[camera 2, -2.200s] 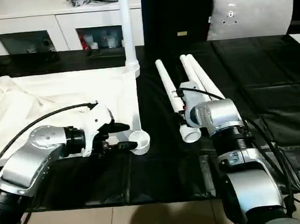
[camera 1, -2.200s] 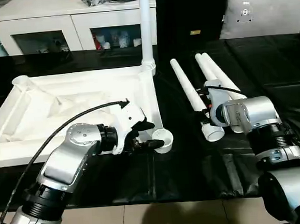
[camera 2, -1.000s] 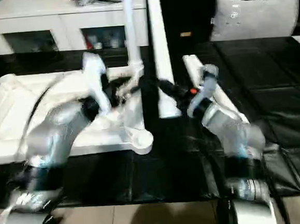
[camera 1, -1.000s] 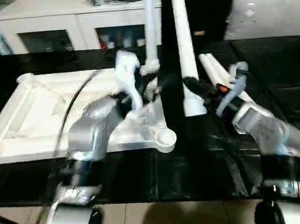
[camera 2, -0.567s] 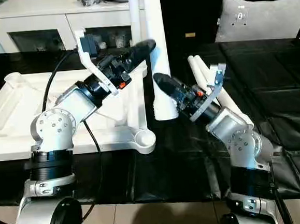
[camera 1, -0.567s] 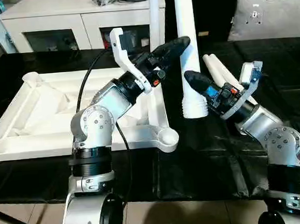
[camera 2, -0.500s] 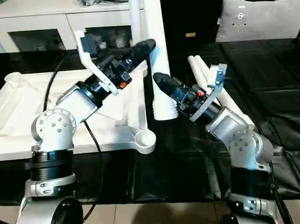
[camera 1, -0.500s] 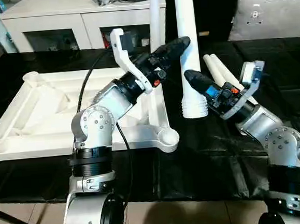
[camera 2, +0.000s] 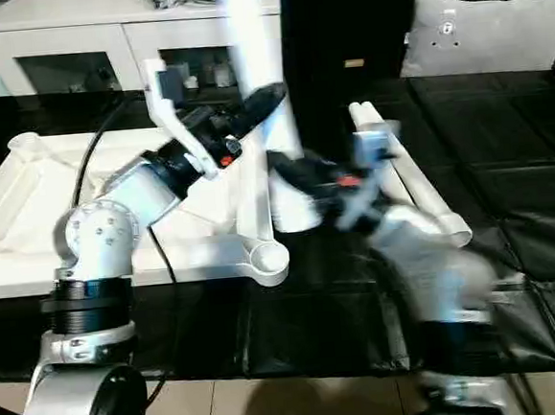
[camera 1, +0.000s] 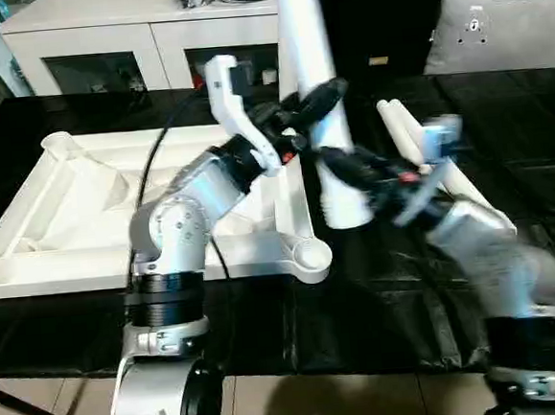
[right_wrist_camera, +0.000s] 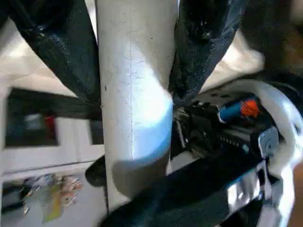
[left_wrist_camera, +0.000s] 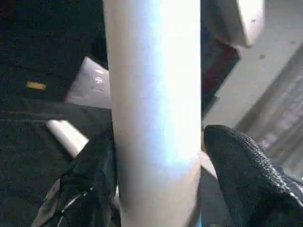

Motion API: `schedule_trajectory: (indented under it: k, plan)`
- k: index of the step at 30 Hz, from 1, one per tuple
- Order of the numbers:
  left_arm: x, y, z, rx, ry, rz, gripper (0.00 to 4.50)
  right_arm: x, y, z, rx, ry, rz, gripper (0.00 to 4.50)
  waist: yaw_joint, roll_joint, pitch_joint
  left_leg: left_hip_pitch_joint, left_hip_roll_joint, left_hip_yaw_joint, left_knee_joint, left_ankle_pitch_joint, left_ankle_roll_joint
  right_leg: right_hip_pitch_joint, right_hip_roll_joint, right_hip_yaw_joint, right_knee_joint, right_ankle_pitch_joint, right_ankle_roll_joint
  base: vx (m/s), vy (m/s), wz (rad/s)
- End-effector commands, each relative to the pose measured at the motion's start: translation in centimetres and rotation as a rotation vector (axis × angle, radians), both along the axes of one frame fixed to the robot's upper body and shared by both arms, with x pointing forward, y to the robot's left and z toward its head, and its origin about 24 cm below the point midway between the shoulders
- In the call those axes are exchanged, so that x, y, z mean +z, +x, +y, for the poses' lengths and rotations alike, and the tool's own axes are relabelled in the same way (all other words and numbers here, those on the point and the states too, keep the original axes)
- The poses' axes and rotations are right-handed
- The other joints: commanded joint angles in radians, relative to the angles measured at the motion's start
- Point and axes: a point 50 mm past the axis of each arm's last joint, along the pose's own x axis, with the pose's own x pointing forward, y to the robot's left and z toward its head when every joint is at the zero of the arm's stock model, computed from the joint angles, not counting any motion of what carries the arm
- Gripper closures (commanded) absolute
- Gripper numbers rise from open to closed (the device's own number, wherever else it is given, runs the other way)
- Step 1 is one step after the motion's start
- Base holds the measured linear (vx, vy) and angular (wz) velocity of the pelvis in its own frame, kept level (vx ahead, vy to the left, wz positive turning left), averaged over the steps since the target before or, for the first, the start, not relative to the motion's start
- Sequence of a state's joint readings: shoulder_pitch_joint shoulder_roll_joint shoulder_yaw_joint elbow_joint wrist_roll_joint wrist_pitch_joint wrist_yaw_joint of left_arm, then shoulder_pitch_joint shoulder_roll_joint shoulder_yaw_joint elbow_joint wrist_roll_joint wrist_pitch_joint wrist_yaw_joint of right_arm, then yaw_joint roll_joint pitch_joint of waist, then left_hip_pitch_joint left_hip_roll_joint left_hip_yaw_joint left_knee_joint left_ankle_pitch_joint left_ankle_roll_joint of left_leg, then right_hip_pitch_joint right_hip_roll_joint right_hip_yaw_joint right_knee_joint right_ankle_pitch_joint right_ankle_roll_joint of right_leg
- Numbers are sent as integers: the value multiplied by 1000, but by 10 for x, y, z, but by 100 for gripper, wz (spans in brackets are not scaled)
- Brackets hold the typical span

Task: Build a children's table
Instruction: Pick table leg

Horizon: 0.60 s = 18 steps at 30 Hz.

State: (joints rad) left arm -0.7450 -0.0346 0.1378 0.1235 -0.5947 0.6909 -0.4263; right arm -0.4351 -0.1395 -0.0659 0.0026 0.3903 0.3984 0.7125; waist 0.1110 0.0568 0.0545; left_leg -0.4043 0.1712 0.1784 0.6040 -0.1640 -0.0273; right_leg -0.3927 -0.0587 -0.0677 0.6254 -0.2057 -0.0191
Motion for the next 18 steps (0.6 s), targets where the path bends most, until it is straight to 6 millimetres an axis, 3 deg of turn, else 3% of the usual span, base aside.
schedule_trajectory:
  k: [1, 4, 7, 11, 13, 14, 18]
  plan:
    - [-3, -1, -7, 10, 46, -5, 111, 5, 3, 10, -51, -93, -103, 265, -3, -12, -72, 25, 56, -27, -64, -156, 8, 40, -91, 50, -91, -206, -127, 0, 0, 0]
    - [-9, 4, -6, 90, 90, -12, 111, 2, 11, 10, -236, -245, -252, 265, -7, -13, -72, 25, 55, -27, -63, -161, 10, 39, -89, 50, -91, -198, -130, 0, 0, 0]
    - [-8, 6, -7, 125, 94, -37, 181, 0, 13, 11, -293, -315, -324, 265, -7, -13, -72, 26, 54, -26, -64, -167, 11, 42, -88, 51, -90, -191, -133, 0, 0, 0]
    - [-5, 9, -10, 229, 17, -45, 181, -11, 12, 13, -354, -499, -452, 265, -10, -15, -75, 21, 52, -25, -58, -130, 34, 48, -86, 50, -84, -98, -153, 0, 0, 0]
    - [-4, 9, -12, 255, -6, -27, 181, -11, 13, 11, -408, -493, -455, 265, -14, -17, -75, 19, 50, -24, -57, -130, 52, 51, -86, 50, -83, -86, -165, 0, 0, 0]
    - [-3, 10, -14, 272, -19, -22, 181, -10, 15, 9, -447, -486, -465, 265, -18, -8, -75, 19, 51, -26, -57, -138, 61, 50, -86, 50, -83, -90, -168, 0, 0, 0]
    - [-6, 12, -19, 308, -46, 10, 181, -10, 15, 10, -488, -529, -547, 265, -29, -12, -75, 22, 51, -26, -58, -160, 61, 50, -83, 47, -86, -106, -172, 0, 0, 0]
